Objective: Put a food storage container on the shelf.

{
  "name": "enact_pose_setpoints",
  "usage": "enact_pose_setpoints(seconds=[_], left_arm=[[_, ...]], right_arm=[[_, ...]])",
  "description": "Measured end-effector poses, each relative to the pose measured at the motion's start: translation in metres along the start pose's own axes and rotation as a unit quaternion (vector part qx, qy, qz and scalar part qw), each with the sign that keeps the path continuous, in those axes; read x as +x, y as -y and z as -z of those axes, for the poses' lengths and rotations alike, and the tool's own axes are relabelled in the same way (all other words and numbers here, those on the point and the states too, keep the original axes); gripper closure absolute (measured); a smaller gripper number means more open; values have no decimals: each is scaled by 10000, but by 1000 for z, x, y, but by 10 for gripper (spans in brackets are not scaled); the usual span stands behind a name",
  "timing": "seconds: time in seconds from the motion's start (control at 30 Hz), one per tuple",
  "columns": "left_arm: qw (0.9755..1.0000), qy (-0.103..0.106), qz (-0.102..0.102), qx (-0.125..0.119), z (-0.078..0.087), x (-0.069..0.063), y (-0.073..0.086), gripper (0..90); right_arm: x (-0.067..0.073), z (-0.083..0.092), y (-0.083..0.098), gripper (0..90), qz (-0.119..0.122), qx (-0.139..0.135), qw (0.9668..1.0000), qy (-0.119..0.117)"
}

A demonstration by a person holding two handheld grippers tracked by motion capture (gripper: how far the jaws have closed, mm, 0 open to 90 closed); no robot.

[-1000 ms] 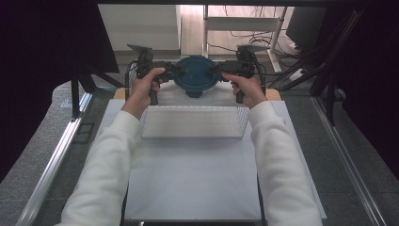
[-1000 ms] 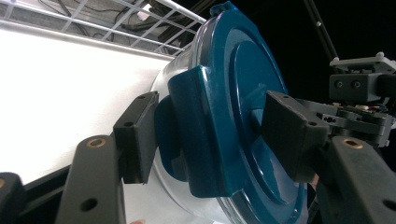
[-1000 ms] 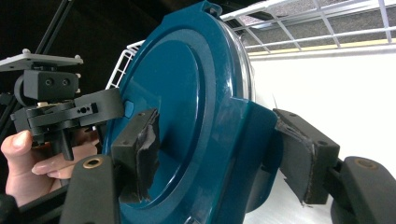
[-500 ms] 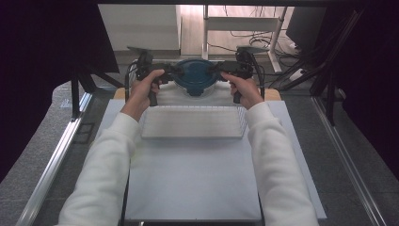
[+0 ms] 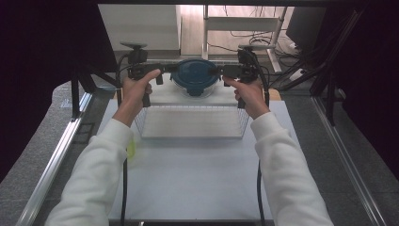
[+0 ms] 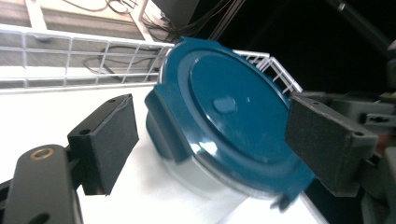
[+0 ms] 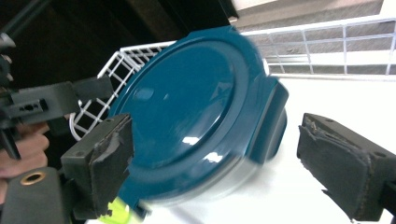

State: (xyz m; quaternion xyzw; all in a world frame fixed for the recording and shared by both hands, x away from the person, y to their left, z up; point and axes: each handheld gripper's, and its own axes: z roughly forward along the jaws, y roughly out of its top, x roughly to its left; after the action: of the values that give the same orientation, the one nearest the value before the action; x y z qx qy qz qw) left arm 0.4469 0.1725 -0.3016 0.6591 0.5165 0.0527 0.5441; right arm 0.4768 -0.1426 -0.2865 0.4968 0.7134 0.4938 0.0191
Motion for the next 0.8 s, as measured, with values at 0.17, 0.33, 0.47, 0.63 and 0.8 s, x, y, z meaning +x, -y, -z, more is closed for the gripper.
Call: enact_pose_setpoints(seconds=[0.17, 0.33, 0.47, 0.63, 0.8], left_arm=[[9992, 4, -394, -33, 18, -11, 20, 182], [9966, -50, -825, 27, 37, -20, 56, 204], [9953, -83, -965, 90, 50, -21, 90, 220], [9931, -43, -1150, 236, 61, -25, 134, 223], [9915, -34, -1230, 419, 62, -24, 170, 223]], right_arm=[[9, 13, 17, 145, 415, -60, 9991, -90], [12, 31, 47, 190, 938, -94, 9955, -138], [11, 46, 77, 223, 1246, -100, 9921, -124], [2, 60, 120, 244, 1381, -116, 9900, -265], [-8, 64, 160, 244, 1496, -3, 9886, -193]])
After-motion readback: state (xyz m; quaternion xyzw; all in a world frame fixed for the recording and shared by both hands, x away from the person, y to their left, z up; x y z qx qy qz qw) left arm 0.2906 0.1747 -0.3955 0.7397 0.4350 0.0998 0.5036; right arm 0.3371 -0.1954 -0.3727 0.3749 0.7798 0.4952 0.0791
